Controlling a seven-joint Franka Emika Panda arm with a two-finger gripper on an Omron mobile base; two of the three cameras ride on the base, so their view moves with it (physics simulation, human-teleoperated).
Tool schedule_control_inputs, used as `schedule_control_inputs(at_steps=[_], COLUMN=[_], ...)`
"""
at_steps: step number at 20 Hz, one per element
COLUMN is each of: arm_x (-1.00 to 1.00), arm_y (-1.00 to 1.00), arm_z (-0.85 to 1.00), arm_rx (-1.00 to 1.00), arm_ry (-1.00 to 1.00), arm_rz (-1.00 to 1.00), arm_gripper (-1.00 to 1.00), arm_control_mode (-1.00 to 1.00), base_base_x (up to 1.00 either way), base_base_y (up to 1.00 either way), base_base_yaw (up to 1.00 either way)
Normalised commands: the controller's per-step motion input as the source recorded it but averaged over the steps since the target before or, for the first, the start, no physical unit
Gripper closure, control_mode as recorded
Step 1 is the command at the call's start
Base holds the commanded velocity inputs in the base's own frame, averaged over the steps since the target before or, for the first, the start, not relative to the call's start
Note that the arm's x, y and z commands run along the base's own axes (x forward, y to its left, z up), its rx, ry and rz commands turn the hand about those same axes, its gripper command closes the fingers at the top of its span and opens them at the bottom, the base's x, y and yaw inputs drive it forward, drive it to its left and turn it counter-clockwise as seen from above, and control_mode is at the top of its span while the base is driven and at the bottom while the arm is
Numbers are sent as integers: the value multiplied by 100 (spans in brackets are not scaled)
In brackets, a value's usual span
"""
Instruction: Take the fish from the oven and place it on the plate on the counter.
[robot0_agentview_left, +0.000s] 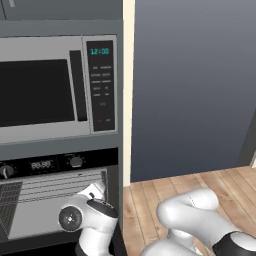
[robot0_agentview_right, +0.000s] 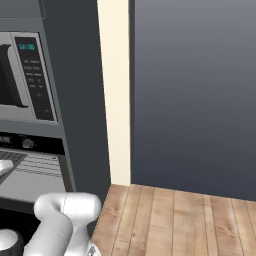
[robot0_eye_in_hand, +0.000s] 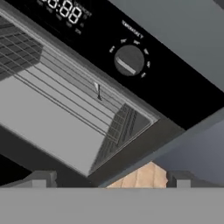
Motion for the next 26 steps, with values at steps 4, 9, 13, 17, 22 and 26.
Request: schedule_control_inputs(at_steps=[4,9,13,17,22,26], arm_x=[49,49,58,38,8,0], arm_y=[42,48,60,70,73,65], arm_z=[-86,-86,-48,-26,-11,0], arm_rx=[11,-1,-6,-25,-38,-42], arm_ry=[-4,0,-2,-2,0,0], arm_rz=[4,3,0,0,0,0], arm_gripper=[-100,-100,-100,-100,-100,-100], arm_control_mode=[-100,-100,-100,-100,-100,-100], base_base_x=[0,0,0,0,0,0], base_base_y=[0,0,0,0,0,0], base_base_yaw=[0,0,0,0,0,0])
